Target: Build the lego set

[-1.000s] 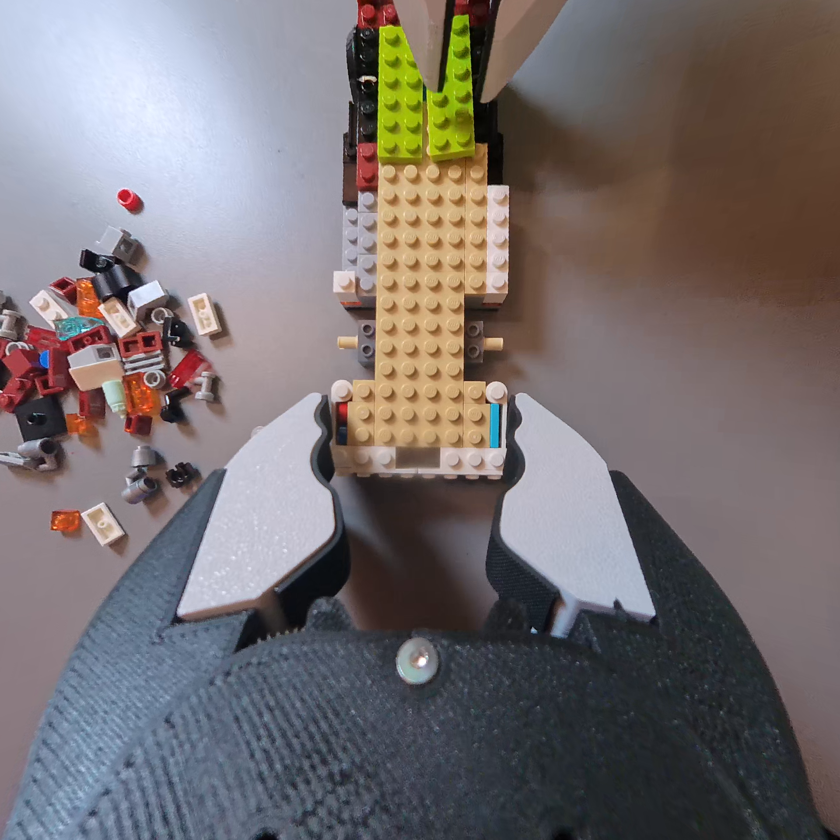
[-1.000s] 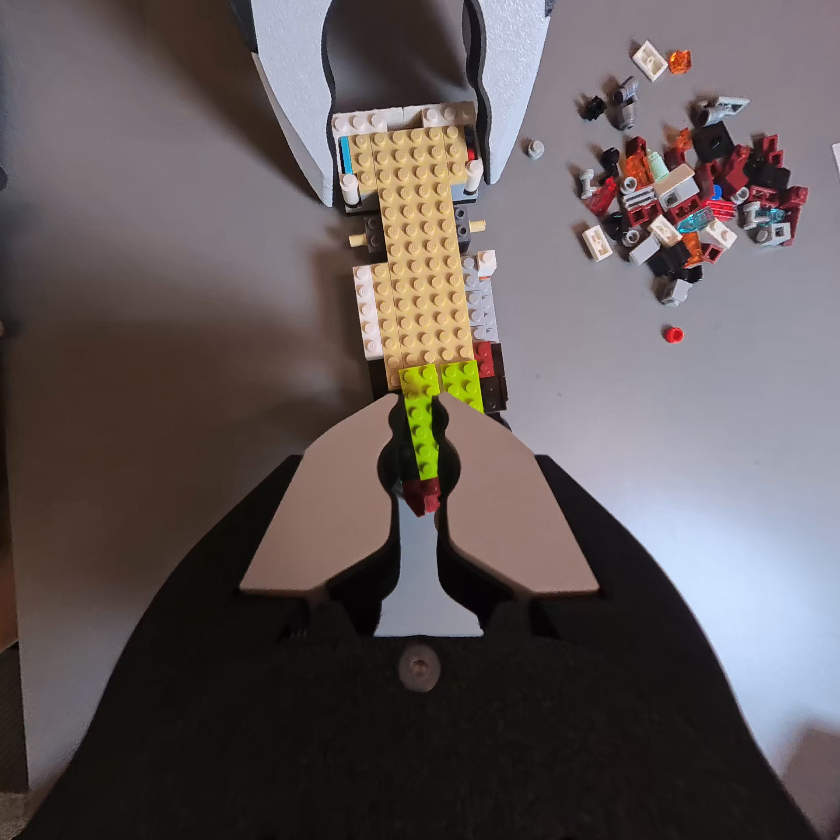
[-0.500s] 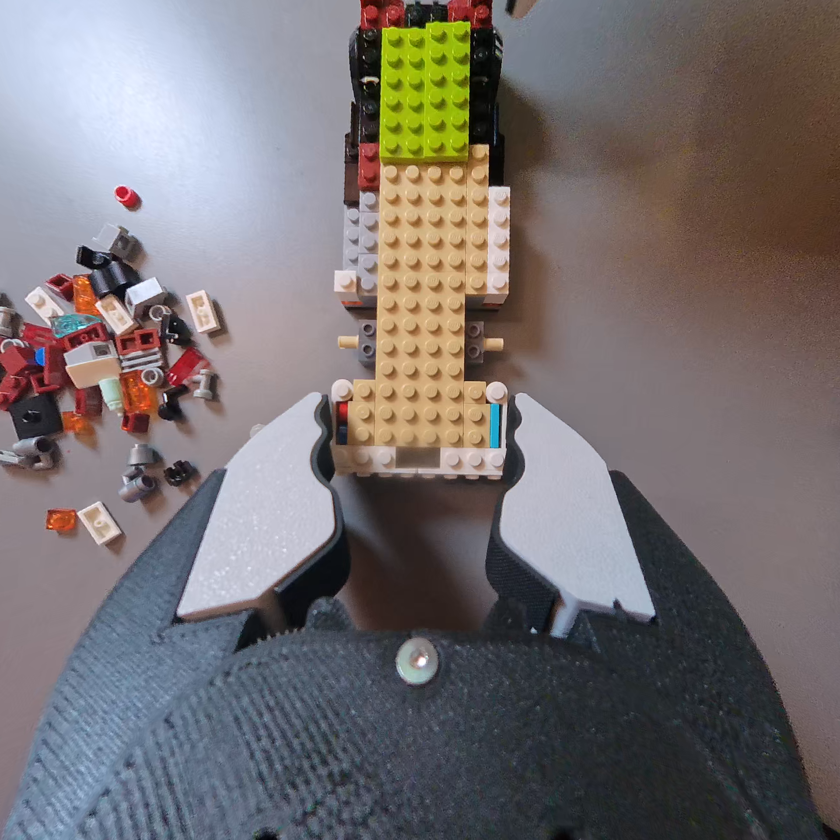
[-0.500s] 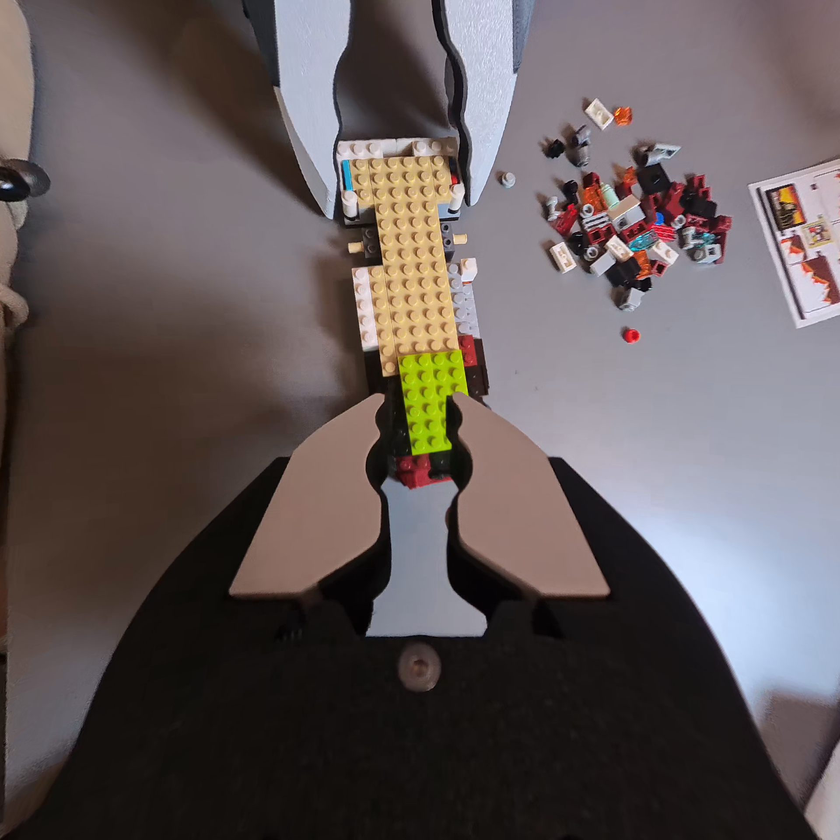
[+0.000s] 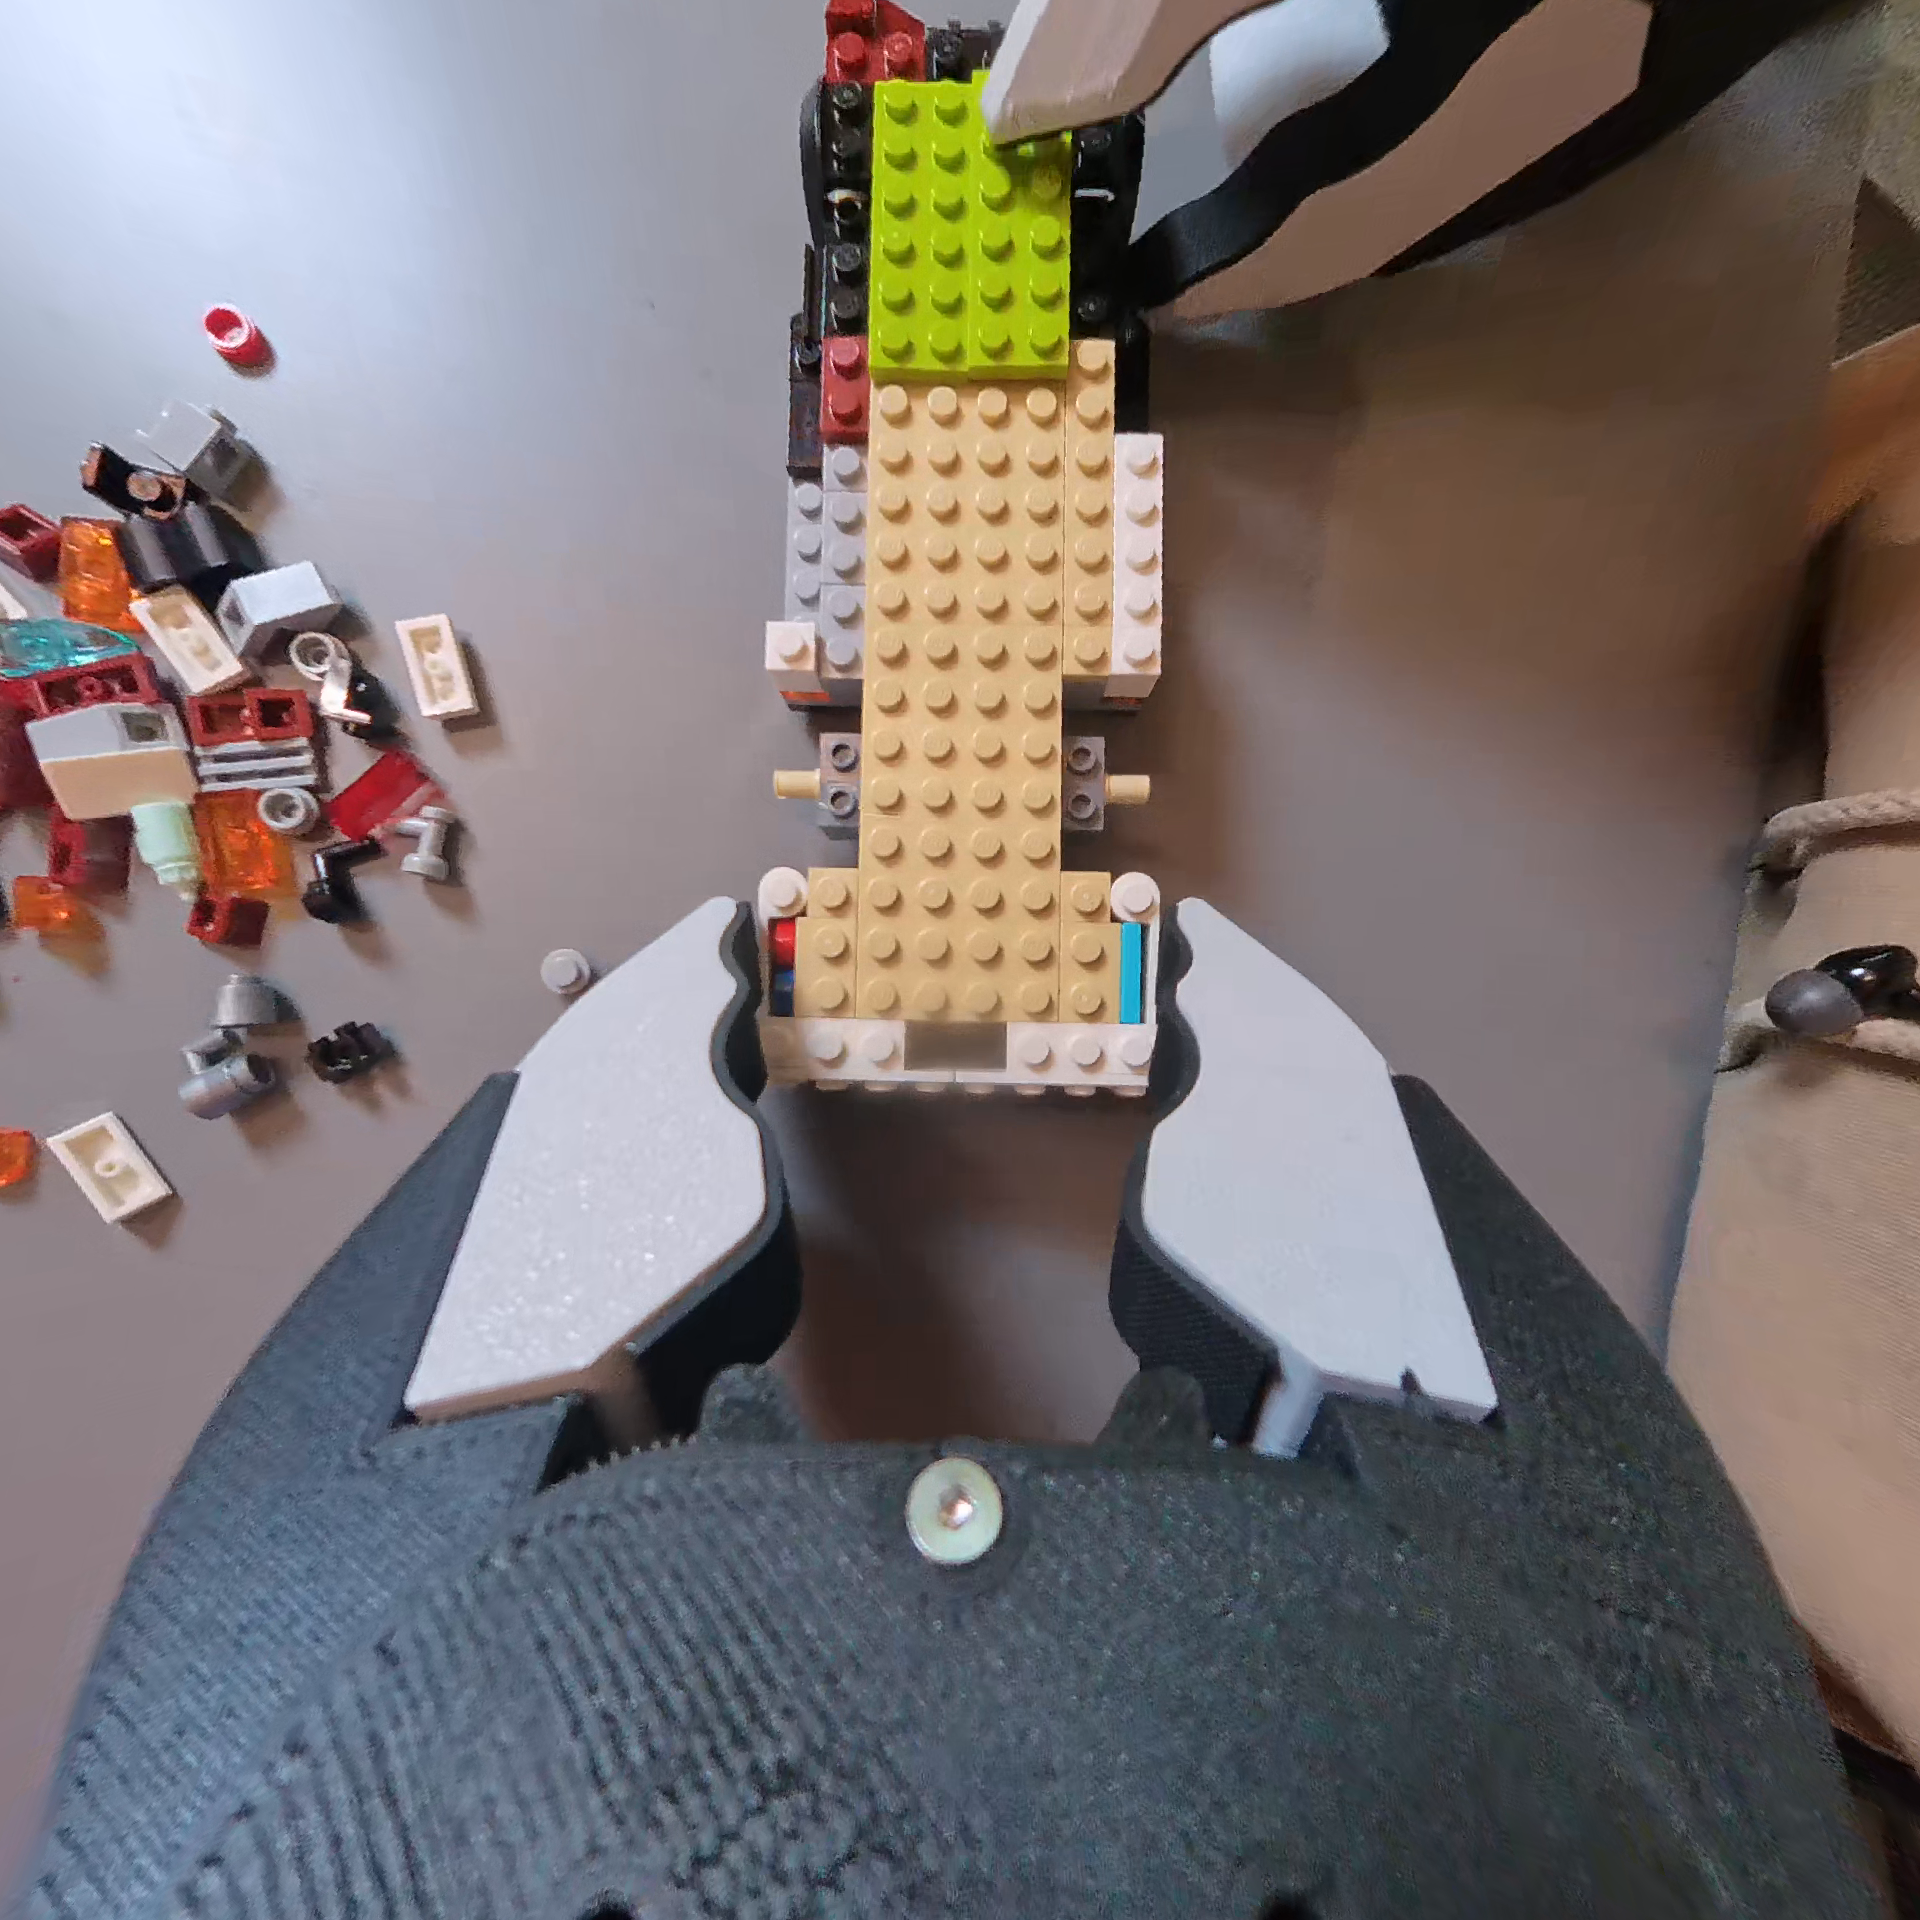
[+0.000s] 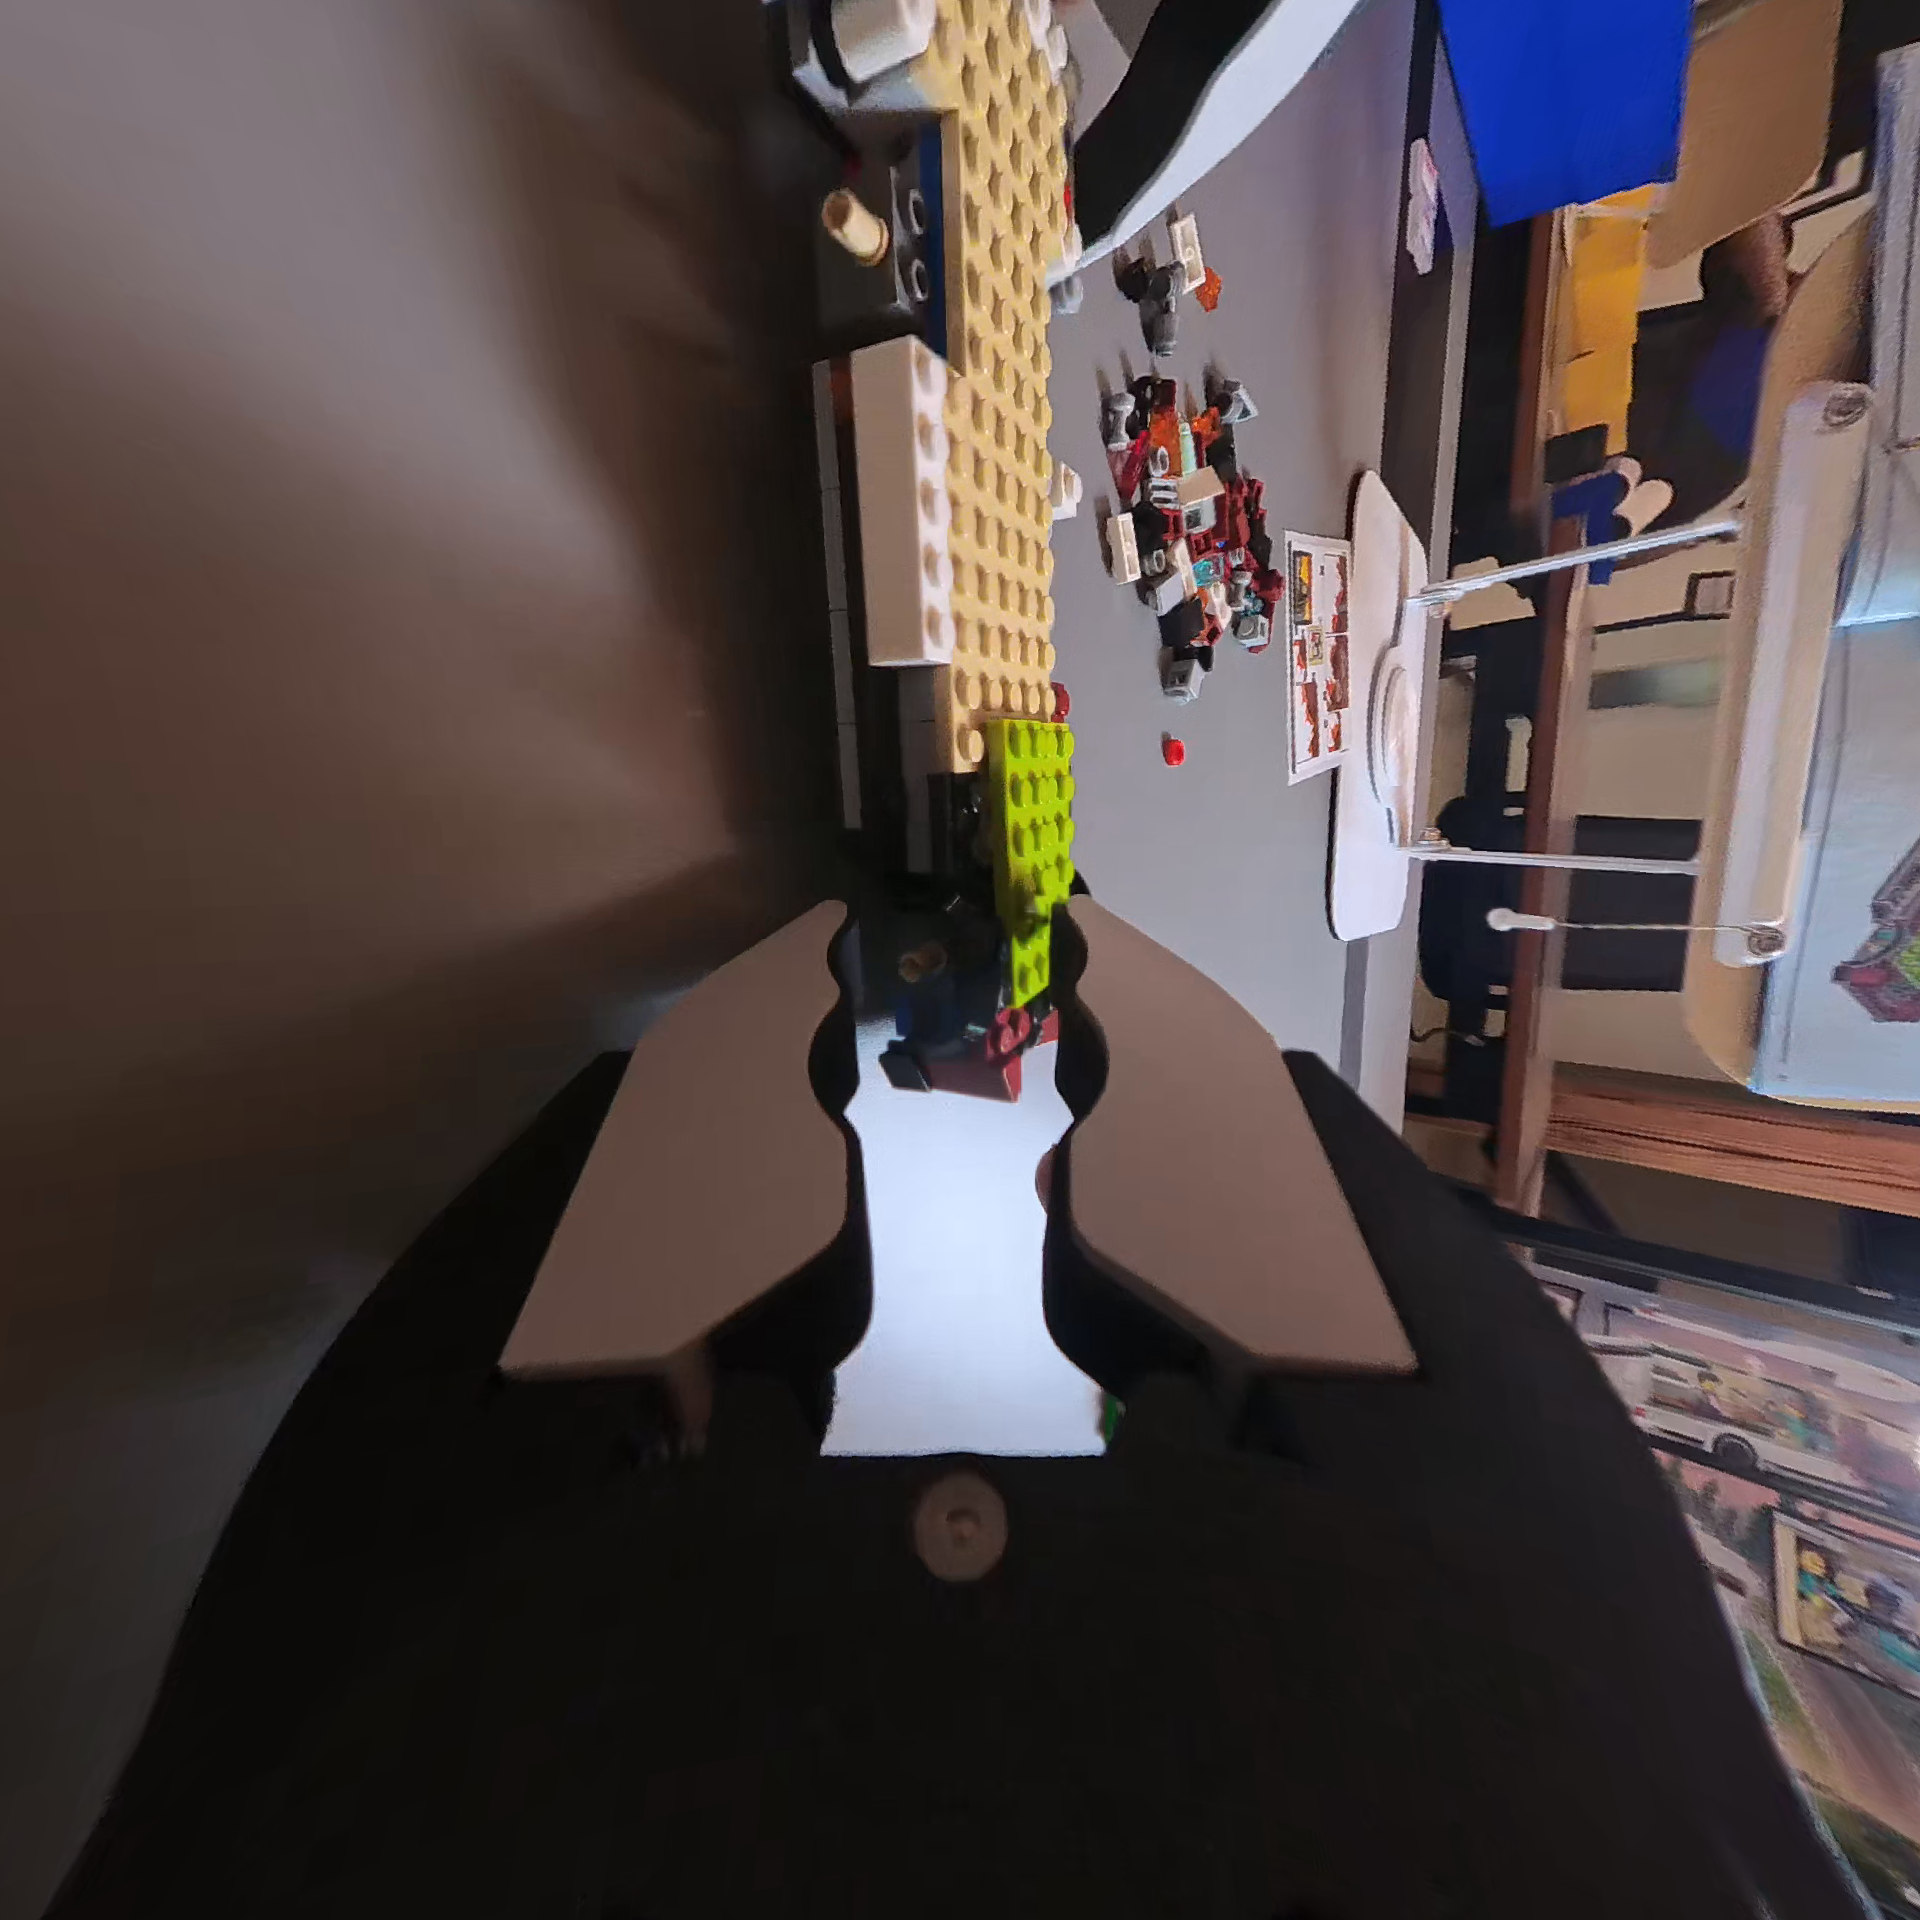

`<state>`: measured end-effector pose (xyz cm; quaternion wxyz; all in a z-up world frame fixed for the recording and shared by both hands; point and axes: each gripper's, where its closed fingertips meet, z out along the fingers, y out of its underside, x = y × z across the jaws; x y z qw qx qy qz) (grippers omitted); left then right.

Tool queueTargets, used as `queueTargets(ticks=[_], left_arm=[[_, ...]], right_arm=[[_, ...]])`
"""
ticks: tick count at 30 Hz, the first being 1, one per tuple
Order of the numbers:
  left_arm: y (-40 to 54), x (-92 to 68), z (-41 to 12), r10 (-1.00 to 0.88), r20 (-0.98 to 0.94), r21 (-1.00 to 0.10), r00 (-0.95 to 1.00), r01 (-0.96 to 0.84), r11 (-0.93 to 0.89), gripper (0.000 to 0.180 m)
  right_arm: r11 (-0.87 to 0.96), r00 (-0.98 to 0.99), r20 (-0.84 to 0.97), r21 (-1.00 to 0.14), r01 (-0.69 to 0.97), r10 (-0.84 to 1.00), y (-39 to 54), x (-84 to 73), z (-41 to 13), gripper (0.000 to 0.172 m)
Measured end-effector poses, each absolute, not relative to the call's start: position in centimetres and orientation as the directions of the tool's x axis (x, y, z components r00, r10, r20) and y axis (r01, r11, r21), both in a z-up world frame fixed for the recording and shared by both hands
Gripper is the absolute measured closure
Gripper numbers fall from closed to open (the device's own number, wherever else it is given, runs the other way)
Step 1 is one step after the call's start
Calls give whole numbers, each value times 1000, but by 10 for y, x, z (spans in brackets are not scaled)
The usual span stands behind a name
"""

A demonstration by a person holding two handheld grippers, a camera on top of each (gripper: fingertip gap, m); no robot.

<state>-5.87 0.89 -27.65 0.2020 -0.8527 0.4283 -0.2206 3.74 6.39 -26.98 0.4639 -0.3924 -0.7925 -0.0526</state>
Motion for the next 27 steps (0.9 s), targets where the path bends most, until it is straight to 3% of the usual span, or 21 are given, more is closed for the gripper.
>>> queueTargets(ticks=[5, 17, 27], left_arm=[[7, -57, -272, -782, 306, -532, 544, -584, -614, 107], [6, -56, -273, -781, 307, -526, 543, -587, -615, 107], [7, -58, -270, -781, 305, -529, 545, -585, -615, 107]], right_arm=[[685, -227, 823, -246, 685, 522, 71, 35, -268, 142], [687, -235, 843, -199, 699, 483, 71, 37, -270, 143], [677, -201, 847, -227, 700, 492, 71, 36, -271, 143]])
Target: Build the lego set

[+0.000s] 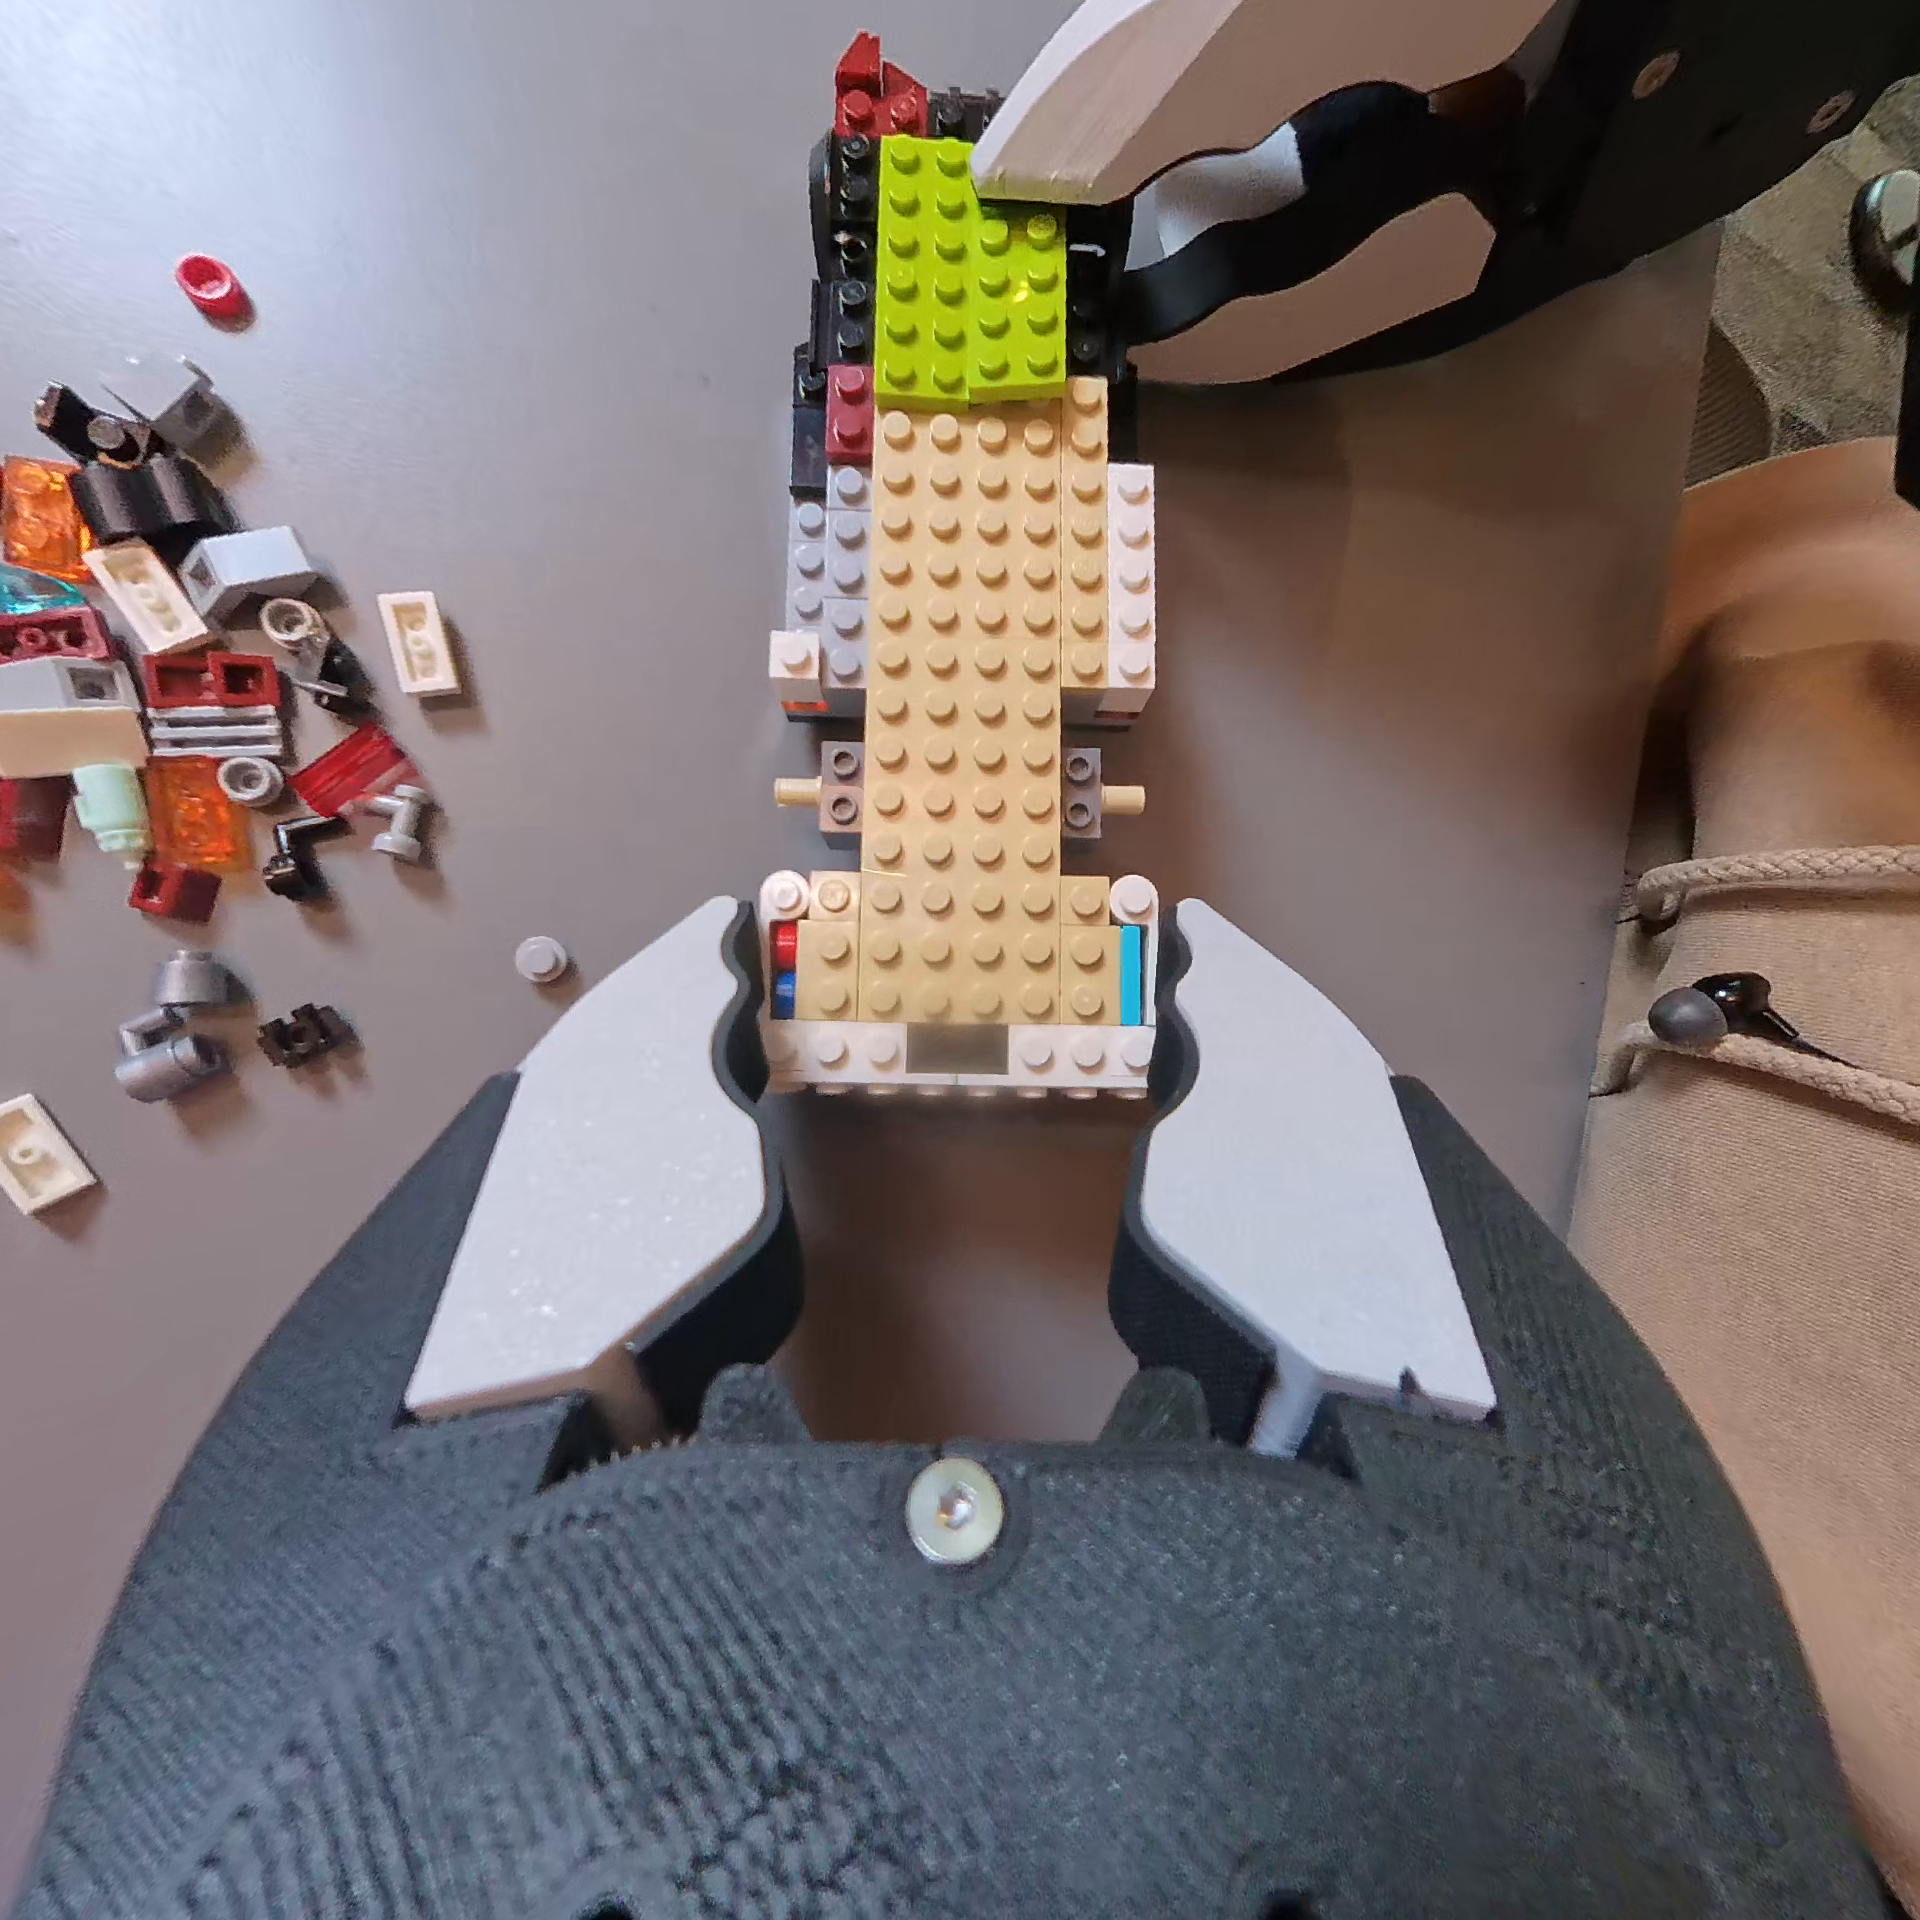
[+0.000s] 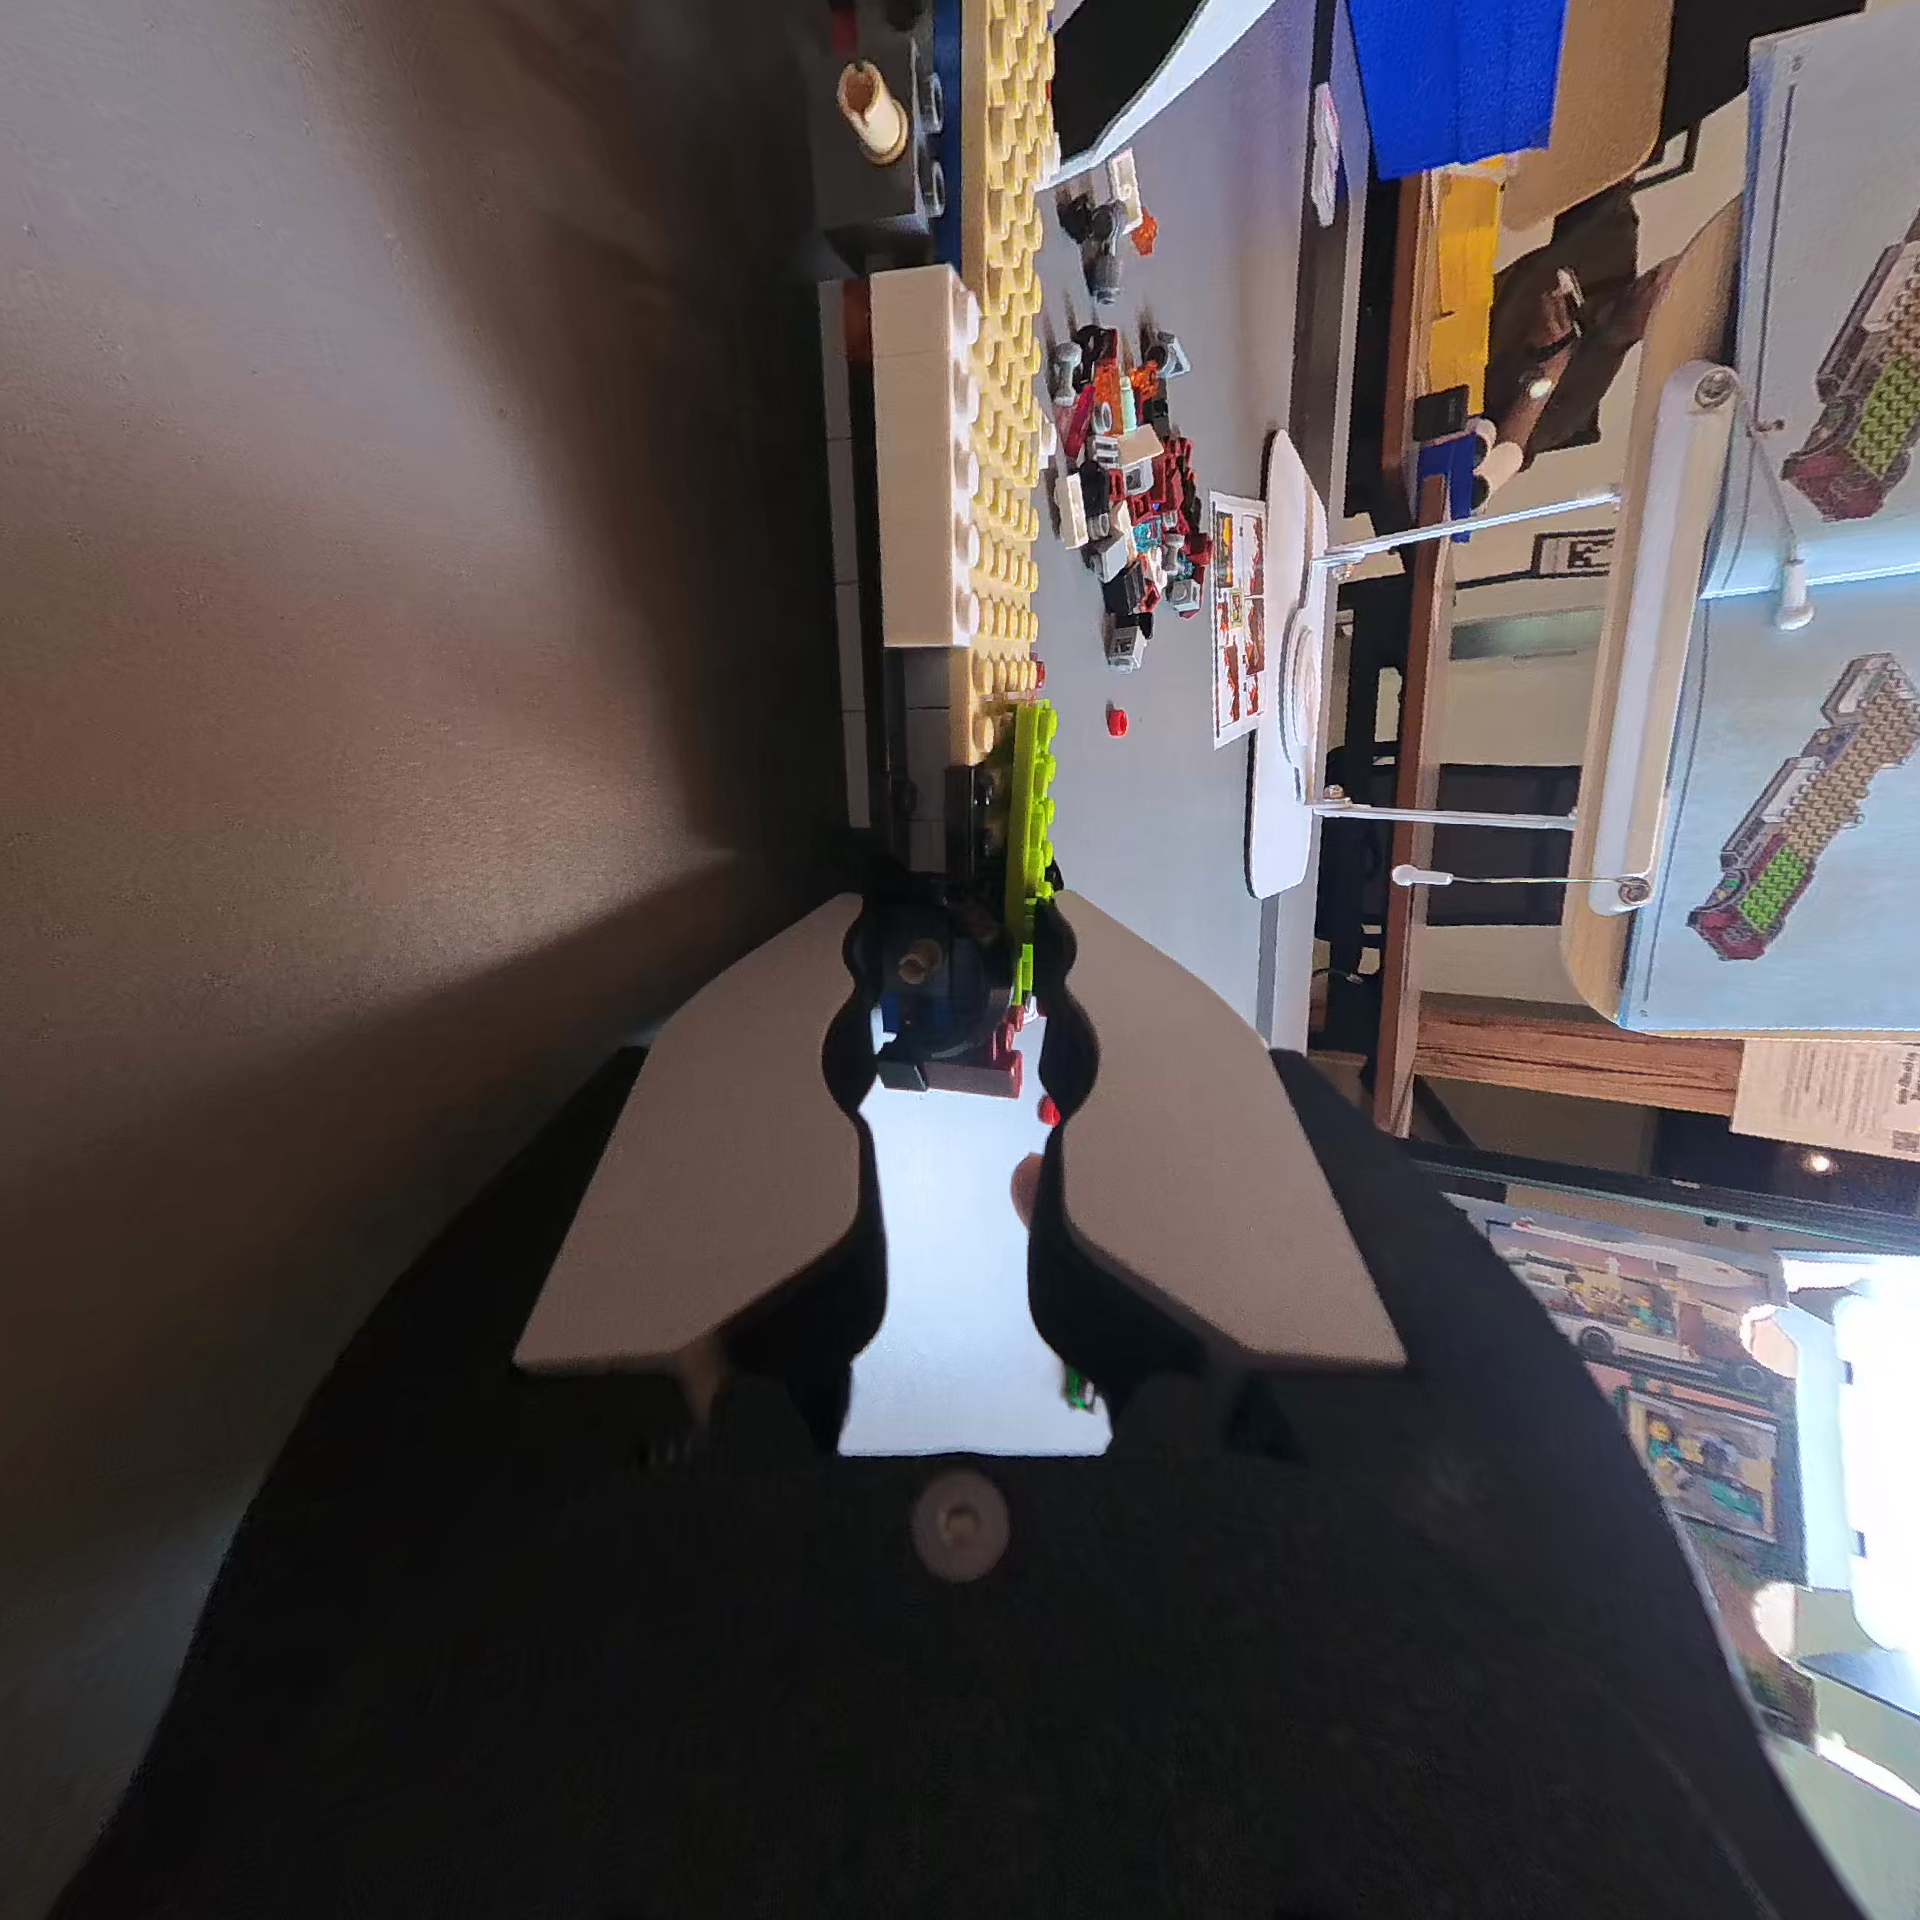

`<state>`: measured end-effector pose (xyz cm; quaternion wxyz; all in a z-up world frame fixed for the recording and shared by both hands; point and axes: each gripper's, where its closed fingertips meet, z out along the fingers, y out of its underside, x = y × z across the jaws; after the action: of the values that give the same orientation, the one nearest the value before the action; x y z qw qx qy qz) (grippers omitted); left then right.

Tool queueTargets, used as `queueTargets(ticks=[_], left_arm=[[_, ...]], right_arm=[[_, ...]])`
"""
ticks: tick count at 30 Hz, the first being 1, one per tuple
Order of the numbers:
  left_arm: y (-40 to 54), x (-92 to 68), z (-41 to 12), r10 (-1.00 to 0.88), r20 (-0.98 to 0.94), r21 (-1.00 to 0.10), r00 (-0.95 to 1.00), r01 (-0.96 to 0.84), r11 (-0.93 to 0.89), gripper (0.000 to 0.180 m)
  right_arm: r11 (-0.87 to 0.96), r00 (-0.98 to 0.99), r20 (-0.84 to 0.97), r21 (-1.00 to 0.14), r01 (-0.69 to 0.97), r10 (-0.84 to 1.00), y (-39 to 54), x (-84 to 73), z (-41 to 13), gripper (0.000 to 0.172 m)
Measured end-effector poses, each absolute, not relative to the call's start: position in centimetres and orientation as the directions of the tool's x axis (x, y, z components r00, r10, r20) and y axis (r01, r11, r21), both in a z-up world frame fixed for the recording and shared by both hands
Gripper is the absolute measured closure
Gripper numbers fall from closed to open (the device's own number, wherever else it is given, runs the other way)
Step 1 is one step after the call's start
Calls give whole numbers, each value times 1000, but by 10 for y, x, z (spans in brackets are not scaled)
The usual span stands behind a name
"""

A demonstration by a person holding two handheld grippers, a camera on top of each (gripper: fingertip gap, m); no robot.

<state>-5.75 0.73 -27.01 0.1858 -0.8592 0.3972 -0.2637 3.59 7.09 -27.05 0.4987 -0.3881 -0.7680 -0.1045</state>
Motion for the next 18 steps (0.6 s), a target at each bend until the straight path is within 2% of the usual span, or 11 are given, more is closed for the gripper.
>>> queueTargets(ticks=[4, 7, 10, 18], left_arm=[[8, -59, -269, -774, 326, -529, 543, -574, -626, 107], [9, -60, -267, -764, 337, -529, 549, -561, -637, 107], [11, -62, -266, -754, 347, -530, 557, -547, -648, 107], [11, -64, -266, -758, 332, -529, 561, -554, -642, 107]], right_arm=[[666, -172, 832, -279, 692, 528, 70, 34, -269, 142], [656, -161, 806, -328, 679, 570, 68, 33, -266, 134], [640, -170, 780, -344, 687, 602, 67, 35, -266, 125], [621, -150, 758, -385, 683, 635, 68, 33, -260, 121]])
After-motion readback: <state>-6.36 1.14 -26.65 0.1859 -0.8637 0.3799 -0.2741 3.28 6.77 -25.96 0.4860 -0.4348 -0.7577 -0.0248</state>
